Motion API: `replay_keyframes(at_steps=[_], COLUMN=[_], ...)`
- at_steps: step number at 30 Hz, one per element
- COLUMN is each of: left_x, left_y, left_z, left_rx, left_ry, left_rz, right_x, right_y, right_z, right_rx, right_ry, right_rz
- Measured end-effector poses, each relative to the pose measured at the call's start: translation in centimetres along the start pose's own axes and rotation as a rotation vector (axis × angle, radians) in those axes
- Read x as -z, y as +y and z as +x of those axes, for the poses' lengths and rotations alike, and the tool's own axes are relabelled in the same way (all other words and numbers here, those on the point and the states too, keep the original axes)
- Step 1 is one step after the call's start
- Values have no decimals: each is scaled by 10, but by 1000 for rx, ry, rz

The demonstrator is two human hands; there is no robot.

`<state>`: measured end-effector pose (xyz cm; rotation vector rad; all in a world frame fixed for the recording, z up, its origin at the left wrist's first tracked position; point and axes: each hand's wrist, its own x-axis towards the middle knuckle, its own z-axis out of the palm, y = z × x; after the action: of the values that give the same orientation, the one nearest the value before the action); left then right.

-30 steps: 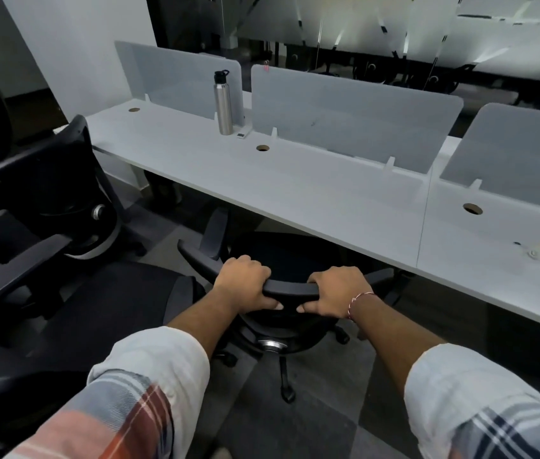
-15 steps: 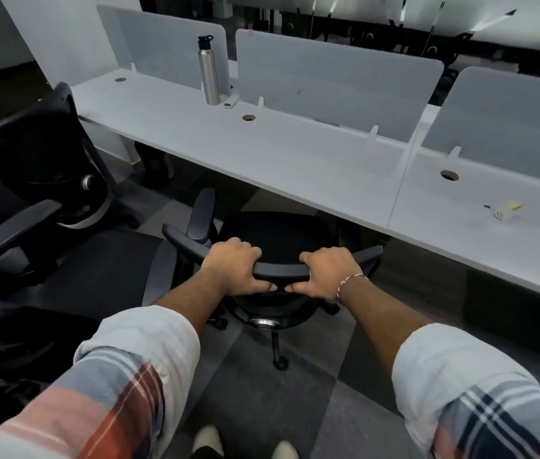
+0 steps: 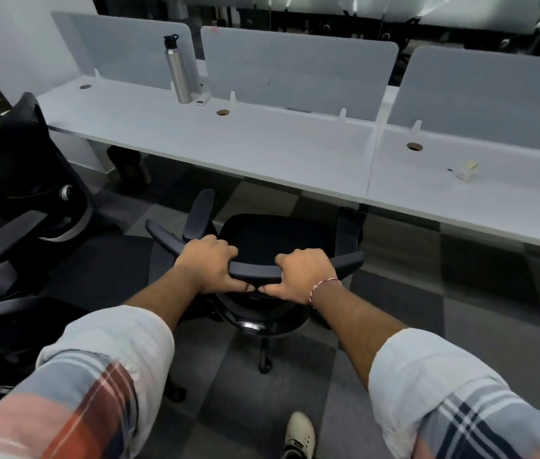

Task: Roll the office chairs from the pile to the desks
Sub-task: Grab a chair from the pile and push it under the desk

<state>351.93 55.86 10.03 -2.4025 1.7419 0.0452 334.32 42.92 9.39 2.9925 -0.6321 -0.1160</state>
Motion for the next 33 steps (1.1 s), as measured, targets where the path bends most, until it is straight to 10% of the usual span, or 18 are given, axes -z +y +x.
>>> replay_keyframes(at_steps=[18,33], left_x=[-28,-24], left_y=[42,121], left_z=[-114,-198], left_rx=[-253,-164], left_ry=[286,190], left_rz=[10,16], right_x=[4,-2], right_y=[-66,-71], right_z=[-126,-231], right_rx=[-123,-28], right_ry=[-59,-37], right_rz=[25,26])
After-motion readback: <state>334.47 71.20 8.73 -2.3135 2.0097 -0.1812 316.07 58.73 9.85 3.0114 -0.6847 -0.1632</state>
